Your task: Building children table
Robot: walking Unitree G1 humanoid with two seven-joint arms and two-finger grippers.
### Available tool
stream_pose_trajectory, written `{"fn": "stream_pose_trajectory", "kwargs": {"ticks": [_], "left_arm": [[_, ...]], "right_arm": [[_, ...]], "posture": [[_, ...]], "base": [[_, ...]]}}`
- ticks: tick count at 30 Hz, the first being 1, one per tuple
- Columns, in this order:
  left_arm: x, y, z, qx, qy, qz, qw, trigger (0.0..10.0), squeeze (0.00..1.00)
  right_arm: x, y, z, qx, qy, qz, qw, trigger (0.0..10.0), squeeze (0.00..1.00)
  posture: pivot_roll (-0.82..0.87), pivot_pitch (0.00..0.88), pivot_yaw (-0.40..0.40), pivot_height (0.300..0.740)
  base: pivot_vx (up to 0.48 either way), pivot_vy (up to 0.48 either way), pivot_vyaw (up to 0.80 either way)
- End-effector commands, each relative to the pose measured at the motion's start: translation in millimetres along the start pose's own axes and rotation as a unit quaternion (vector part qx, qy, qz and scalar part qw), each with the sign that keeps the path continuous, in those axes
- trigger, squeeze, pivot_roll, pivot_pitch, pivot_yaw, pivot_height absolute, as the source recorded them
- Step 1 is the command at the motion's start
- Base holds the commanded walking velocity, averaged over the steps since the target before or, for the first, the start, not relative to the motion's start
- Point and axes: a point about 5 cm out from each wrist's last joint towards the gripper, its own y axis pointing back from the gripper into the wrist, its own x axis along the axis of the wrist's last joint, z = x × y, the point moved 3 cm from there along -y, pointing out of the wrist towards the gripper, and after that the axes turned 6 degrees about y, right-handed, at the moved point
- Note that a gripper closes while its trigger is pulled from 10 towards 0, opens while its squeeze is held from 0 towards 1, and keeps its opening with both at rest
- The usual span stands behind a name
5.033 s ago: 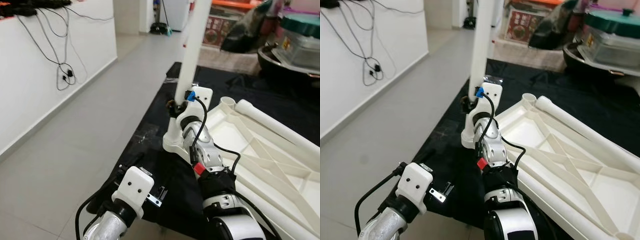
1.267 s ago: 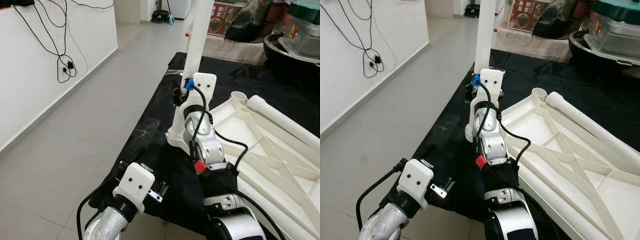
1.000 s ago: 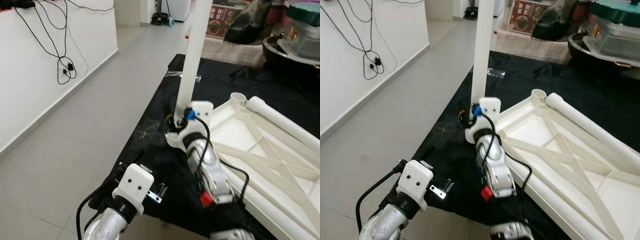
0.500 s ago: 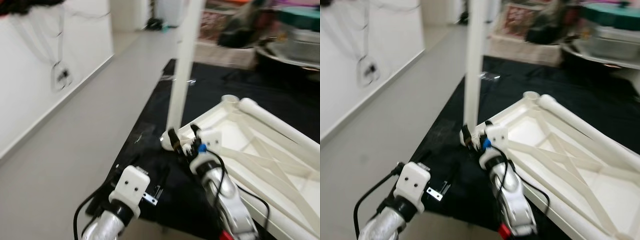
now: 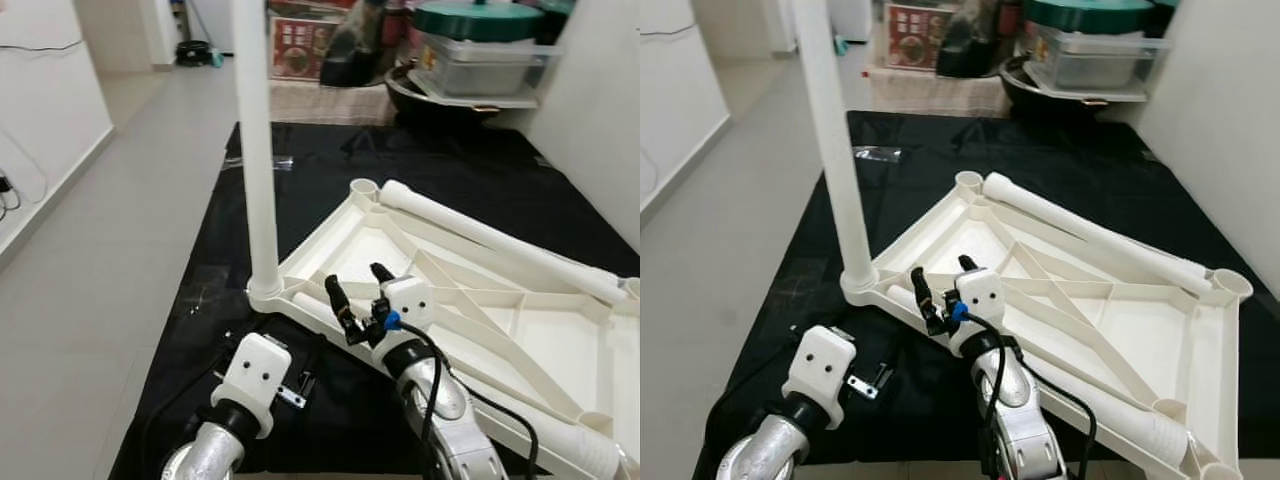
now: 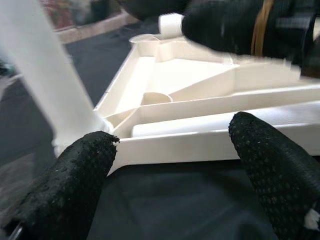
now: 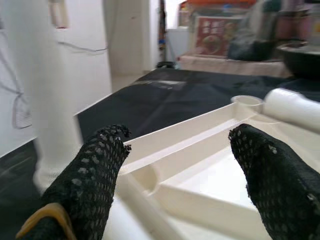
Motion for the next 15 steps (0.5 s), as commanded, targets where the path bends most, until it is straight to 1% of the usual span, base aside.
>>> {"fn": "stream_pose_trajectory", "kwargs": {"ticks": [1, 4, 12, 15], "left_arm": [[-5, 0.2, 1.2, -0.004, -0.009, -0.013, 1.0, 10.0, 0.0], [-6, -0.4, 1.7, -0.004, -0.007, -0.013, 1.0, 10.0, 0.0], [-7, -1.1, -1.2, 0.004, 0.0, -0.017, 1.0, 10.0, 0.0], [-7, -1.7, -1.8, 0.005, -0.008, -0.017, 1.0, 10.0, 0.0]], "right_arm": [[4, -3.5, 5.2, -0.016, 0.005, 0.01, 1.0, 10.0, 0.0], [7, -7.2, 9.3, -0.029, 0.012, 0.016, 0.999, 10.0, 0.0], [11, -12.6, 10.3, -0.032, 0.016, 0.023, 0.999, 10.0, 0.0], [13, -14.3, 10.8, -0.035, 0.023, 0.028, 0.999, 10.0, 0.0]], "posture": [[0.11, 0.022, -0.046, 0.74], [0.11, 0.024, -0.047, 0.74], [0.11, 0.031, -0.046, 0.74], [0.11, 0.031, -0.048, 0.74]], "base": [[0.0, 0.0, -0.79], [0.0, 0.0, -0.8], [0.0, 0.0, -0.8], [0.0, 0.0, 0.0]]}}
